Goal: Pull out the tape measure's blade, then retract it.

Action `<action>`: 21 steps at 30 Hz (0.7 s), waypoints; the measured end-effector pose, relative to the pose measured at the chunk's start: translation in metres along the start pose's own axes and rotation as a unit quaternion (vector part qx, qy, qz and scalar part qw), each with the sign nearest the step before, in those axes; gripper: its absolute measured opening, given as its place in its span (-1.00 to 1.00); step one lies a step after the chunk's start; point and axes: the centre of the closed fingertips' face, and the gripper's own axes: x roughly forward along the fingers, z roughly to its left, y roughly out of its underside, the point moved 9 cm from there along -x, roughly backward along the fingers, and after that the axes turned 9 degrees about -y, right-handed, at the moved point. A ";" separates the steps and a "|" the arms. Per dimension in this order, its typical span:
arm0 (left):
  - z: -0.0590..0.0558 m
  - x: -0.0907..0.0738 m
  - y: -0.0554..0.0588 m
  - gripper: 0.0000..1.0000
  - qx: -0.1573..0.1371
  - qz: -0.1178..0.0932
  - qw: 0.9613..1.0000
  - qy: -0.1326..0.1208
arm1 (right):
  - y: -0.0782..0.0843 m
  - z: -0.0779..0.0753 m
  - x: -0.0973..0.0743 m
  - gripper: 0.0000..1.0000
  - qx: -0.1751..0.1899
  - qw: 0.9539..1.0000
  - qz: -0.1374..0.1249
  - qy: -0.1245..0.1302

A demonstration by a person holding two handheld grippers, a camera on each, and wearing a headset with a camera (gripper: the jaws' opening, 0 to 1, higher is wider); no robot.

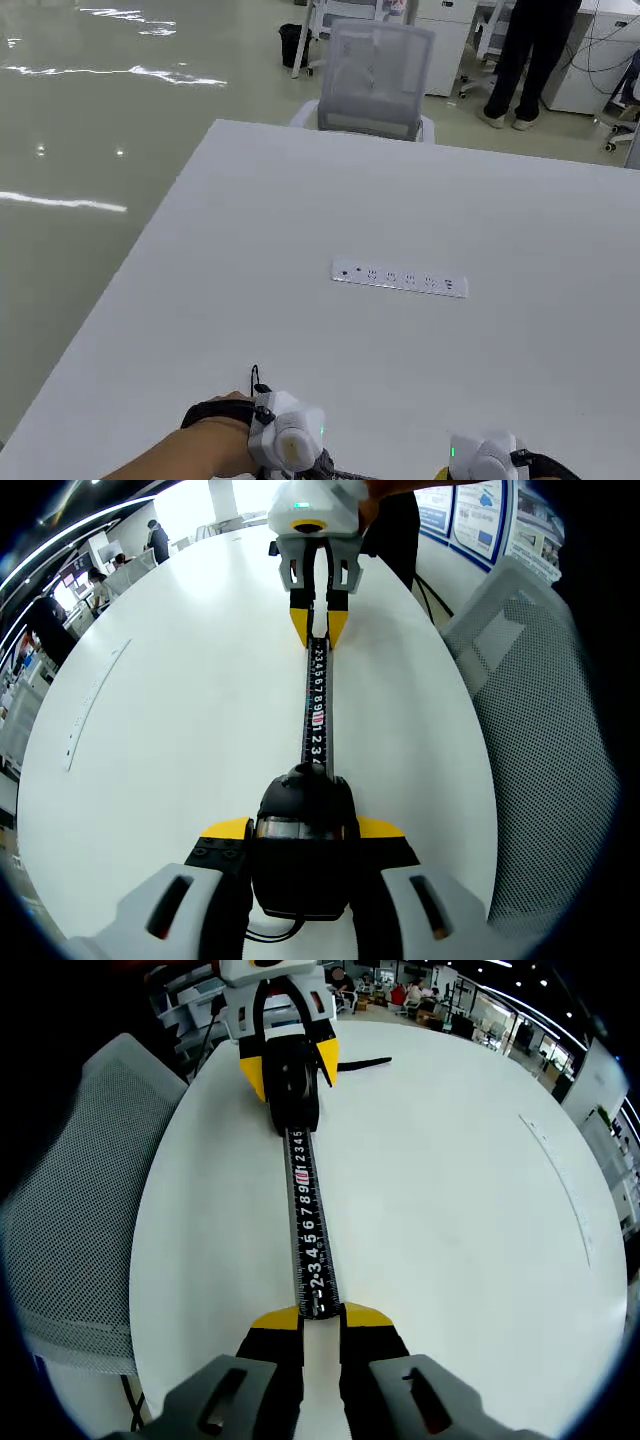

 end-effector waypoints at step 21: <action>0.000 0.000 0.001 -0.34 -0.001 0.000 1.000 0.000 | 0.008 0.001 -0.005 -0.80 0.006 1.000 0.001 0.003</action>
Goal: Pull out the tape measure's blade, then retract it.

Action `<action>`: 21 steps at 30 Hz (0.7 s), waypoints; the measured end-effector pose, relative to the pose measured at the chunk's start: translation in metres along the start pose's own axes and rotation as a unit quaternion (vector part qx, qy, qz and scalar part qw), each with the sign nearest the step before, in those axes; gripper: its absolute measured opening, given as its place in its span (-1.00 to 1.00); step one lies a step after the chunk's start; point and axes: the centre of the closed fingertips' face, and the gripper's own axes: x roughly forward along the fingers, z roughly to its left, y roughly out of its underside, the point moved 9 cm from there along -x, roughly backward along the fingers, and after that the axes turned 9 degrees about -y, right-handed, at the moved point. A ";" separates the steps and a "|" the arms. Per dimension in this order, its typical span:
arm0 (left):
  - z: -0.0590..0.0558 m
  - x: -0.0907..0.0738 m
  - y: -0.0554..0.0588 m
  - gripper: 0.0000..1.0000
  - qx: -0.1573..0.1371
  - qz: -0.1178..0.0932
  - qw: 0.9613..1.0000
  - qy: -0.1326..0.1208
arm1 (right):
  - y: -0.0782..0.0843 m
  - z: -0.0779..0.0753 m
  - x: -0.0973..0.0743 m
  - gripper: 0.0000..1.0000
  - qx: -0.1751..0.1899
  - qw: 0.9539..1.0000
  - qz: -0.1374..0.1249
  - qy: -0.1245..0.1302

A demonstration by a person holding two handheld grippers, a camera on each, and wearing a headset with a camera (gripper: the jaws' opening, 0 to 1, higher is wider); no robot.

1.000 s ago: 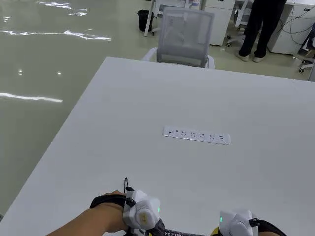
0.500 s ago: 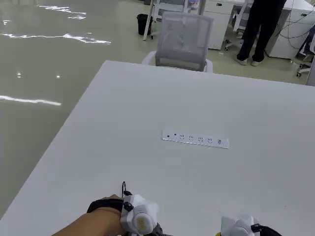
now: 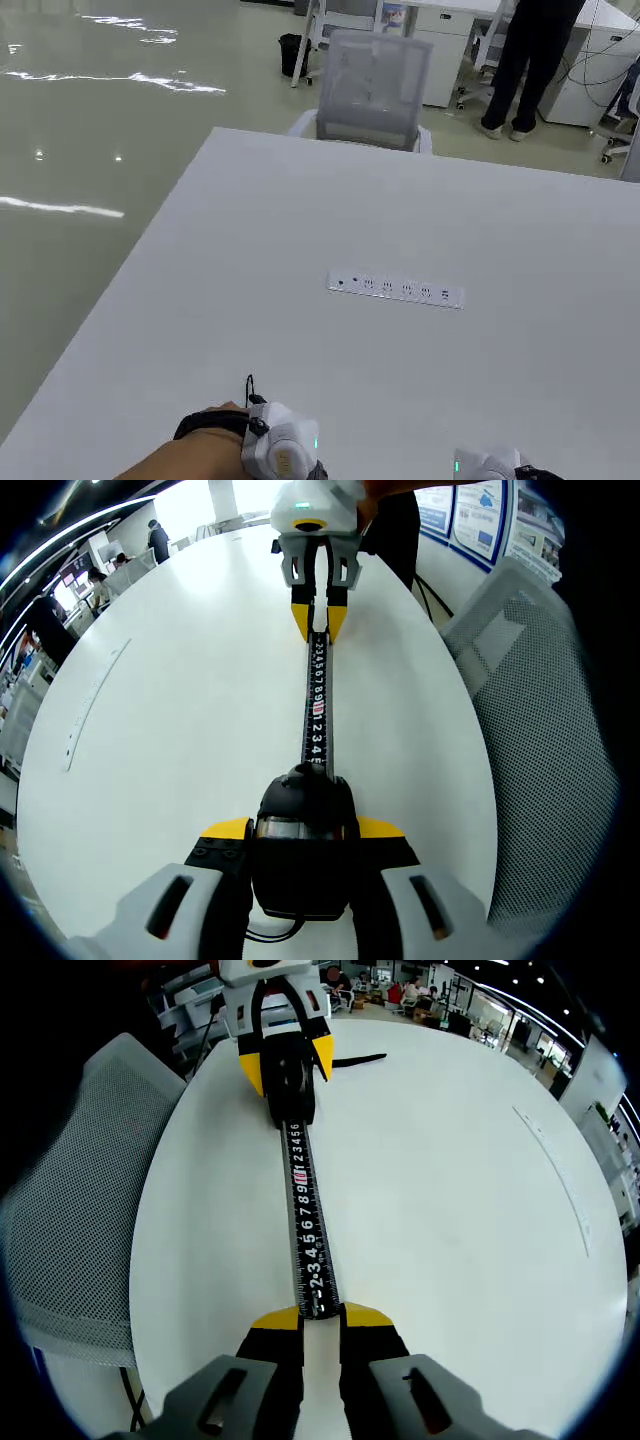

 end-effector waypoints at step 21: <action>0.000 0.000 0.000 -0.34 -0.001 0.000 1.000 0.000 | 0.011 -0.002 -0.006 -0.80 0.007 1.000 0.002 0.003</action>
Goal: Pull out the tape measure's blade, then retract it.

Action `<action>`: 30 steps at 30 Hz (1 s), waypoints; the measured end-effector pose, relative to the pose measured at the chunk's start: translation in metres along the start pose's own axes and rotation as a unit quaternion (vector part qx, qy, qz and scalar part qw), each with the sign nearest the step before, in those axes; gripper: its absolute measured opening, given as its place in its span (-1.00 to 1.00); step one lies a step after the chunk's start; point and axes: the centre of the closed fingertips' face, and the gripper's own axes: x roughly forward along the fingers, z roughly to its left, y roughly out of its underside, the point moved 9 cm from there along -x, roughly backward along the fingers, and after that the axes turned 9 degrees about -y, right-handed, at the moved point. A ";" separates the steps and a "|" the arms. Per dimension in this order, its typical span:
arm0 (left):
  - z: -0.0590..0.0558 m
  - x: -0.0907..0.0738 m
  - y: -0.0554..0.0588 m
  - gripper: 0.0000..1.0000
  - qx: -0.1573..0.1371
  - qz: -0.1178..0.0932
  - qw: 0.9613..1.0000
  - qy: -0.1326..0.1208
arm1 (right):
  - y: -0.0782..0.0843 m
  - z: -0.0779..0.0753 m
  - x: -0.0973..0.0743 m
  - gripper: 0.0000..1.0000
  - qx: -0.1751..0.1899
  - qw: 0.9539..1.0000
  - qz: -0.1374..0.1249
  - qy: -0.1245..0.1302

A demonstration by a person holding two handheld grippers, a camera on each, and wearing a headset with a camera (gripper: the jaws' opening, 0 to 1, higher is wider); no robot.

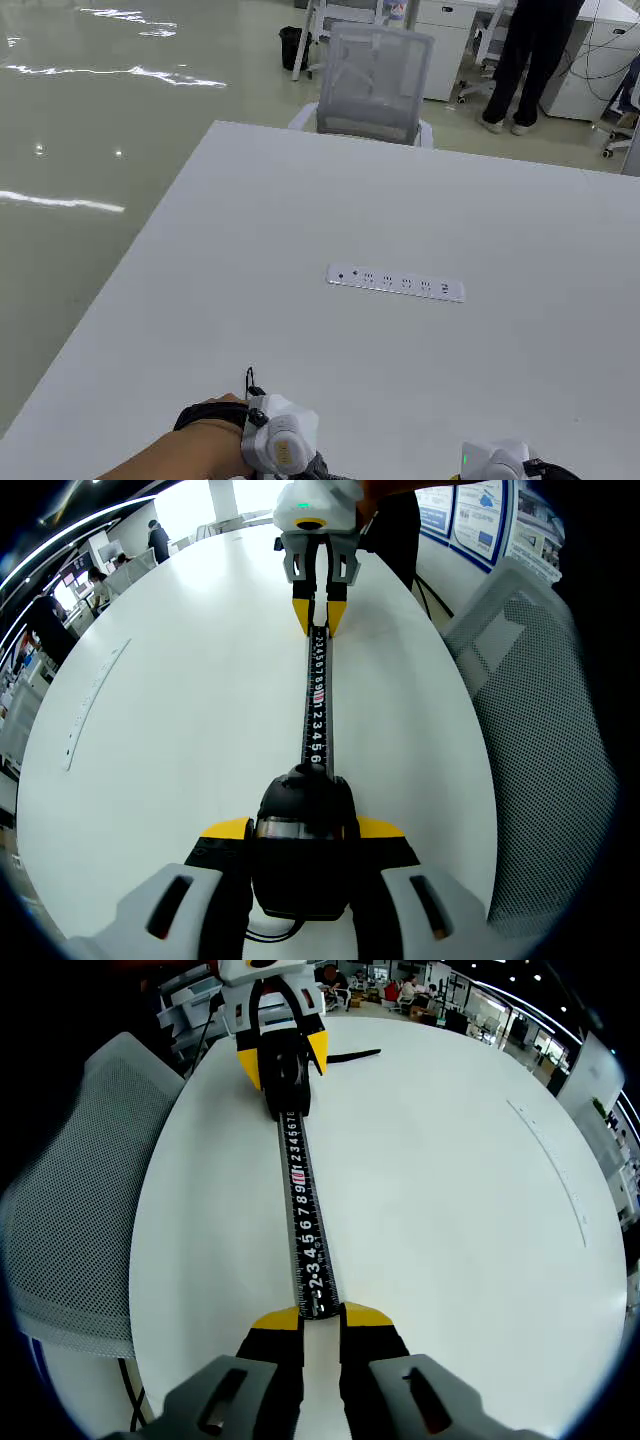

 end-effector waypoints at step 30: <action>-0.001 0.000 0.000 -0.34 -0.003 -0.001 1.000 0.000 | 0.015 0.000 -0.009 -0.80 0.003 1.000 0.005 0.005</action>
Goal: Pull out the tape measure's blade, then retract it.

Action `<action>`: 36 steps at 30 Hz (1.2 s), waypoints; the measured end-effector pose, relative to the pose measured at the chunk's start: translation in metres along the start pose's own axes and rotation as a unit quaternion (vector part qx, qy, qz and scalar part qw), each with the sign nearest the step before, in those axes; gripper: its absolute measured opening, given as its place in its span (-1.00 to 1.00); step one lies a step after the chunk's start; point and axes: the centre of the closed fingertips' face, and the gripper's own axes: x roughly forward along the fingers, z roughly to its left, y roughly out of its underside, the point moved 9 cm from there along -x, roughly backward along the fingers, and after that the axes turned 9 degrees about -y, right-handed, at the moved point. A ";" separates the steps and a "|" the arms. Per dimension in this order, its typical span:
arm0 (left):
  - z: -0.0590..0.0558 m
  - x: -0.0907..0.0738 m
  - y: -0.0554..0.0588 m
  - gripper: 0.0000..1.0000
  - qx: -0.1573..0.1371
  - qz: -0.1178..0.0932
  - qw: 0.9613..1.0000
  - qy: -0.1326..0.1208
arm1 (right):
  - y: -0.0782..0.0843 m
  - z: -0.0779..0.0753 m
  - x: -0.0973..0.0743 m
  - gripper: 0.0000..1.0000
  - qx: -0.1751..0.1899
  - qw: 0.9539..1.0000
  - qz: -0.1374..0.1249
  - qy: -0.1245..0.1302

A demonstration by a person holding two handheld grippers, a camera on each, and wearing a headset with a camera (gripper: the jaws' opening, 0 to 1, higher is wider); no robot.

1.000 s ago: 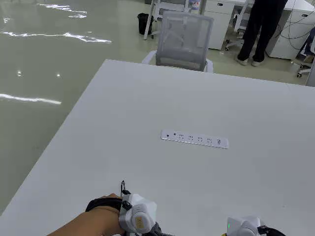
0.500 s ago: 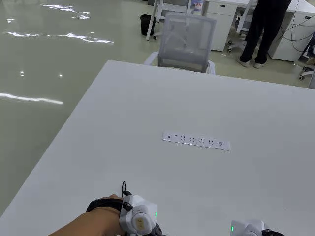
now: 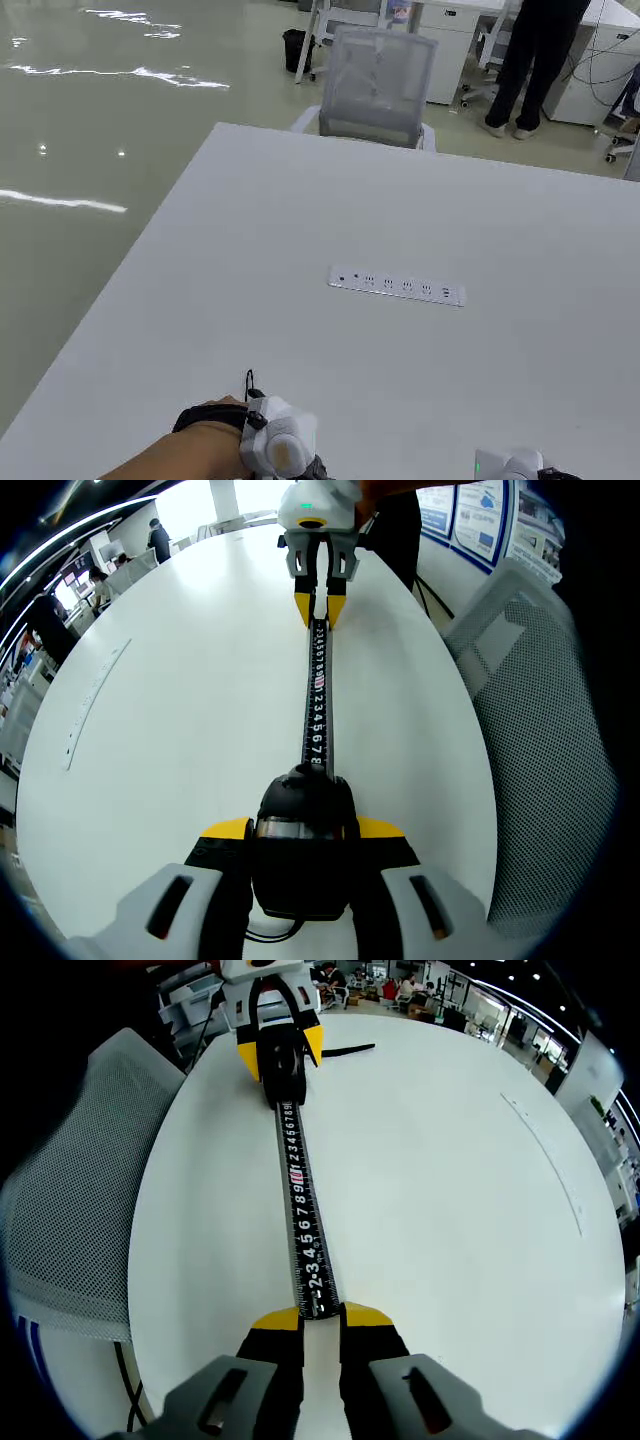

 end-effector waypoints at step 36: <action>0.001 0.001 0.000 -0.34 -0.002 0.000 1.000 -0.001 | 0.014 -0.001 -0.007 -0.79 0.007 1.000 0.002 0.004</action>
